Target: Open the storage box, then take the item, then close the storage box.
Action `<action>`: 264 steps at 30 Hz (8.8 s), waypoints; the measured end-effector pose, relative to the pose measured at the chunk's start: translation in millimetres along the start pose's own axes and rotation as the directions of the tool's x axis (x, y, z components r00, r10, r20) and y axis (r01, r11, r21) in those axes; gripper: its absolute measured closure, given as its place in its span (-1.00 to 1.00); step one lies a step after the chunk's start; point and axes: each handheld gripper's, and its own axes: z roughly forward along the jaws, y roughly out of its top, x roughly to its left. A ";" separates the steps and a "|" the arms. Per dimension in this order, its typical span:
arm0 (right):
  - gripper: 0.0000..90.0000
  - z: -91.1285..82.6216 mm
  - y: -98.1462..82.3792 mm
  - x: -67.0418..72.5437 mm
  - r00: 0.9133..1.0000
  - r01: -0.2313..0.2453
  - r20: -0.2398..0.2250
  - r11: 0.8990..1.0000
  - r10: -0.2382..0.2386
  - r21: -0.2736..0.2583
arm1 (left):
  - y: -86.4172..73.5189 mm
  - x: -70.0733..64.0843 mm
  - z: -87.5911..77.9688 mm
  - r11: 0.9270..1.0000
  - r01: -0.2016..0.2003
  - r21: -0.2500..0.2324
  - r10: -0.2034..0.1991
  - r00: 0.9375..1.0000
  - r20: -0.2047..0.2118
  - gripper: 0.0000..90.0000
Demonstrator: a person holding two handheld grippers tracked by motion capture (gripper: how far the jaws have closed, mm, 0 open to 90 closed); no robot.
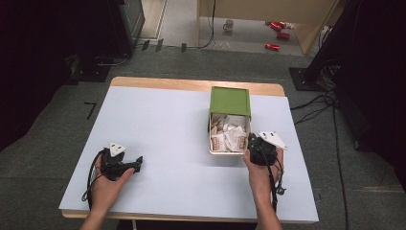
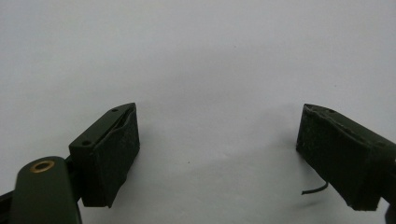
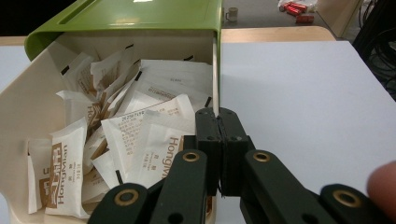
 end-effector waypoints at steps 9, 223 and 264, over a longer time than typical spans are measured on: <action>1.00 -10.6 -6.5 -2.5 1.000 -0.001 -0.010 1.000 0.001 -0.006 | 0.0 0.0 0.1 1.000 0.001 0.000 -0.001 1.000 0.000 -0.70; 1.00 58.9 -42.3 190.2 0.896 0.211 -0.407 0.977 -0.179 0.036 | -0.1 0.0 0.1 1.000 0.004 -0.002 -0.004 1.000 0.003 -0.70; 0.34 4.3 0.9 168.5 0.885 0.194 -0.412 0.976 -0.217 -0.096 | 0.1 0.3 -0.1 1.000 0.001 0.002 -0.001 1.000 0.003 -0.70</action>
